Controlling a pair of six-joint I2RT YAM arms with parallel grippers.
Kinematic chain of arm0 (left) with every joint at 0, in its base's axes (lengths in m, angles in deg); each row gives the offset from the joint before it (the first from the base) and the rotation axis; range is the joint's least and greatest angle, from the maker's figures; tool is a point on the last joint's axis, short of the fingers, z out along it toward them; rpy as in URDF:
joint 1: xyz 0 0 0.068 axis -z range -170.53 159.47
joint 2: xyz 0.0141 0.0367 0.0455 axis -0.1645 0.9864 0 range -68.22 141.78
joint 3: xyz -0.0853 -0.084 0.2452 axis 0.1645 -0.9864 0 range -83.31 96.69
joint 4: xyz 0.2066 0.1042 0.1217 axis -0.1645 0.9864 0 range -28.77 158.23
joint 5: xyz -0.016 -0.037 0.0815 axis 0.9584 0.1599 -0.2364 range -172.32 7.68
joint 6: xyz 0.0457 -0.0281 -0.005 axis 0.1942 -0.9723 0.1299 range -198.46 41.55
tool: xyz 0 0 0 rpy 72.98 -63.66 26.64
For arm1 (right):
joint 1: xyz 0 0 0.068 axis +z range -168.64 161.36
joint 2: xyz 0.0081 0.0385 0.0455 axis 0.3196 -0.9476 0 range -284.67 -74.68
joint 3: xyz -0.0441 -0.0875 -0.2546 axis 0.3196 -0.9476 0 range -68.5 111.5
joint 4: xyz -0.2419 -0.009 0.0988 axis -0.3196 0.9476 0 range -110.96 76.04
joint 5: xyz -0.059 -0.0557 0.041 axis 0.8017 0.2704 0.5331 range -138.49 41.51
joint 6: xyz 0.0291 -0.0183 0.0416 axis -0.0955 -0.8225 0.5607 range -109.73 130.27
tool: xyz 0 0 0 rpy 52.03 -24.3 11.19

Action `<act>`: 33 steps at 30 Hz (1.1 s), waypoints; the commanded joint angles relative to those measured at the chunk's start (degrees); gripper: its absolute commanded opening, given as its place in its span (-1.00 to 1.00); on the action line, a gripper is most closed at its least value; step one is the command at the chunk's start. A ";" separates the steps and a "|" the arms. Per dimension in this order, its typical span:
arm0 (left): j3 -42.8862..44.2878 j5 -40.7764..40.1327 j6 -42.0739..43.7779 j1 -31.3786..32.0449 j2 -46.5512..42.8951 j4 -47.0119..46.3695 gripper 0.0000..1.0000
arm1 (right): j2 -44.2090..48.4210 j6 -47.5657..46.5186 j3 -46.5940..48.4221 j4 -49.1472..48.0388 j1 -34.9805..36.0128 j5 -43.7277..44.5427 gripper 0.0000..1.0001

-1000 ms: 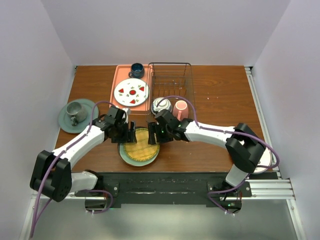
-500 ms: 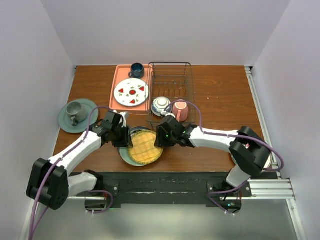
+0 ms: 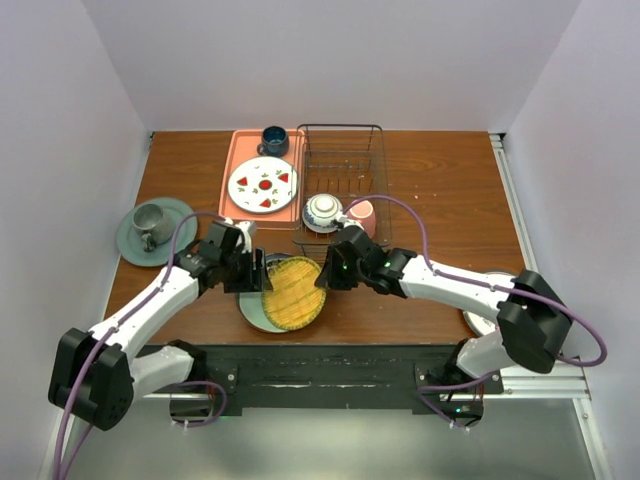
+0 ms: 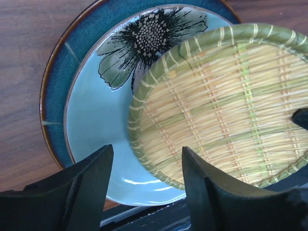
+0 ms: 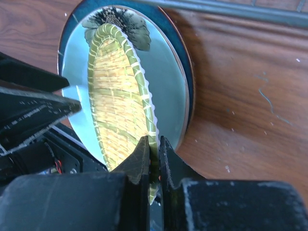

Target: Load the mixed dishes into the dish rack

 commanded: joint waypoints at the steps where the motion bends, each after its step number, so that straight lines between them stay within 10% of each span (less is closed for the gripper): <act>1: 4.07 -0.65 -0.20 -0.02 -2.35 -1.39 0.39 | 2.35 -5.41 2.40 11.87 0.20 4.04 -1.00; 24: 24.89 -3.29 5.42 -0.02 -1.92 -4.03 0.78 | 4.56 -17.72 31.15 20.66 -11.48 -14.68 -1.00; 33: 32.63 -7.77 3.49 -0.02 2.82 -5.61 0.82 | -2.55 -24.66 48.89 29.36 -19.13 -5.12 -1.00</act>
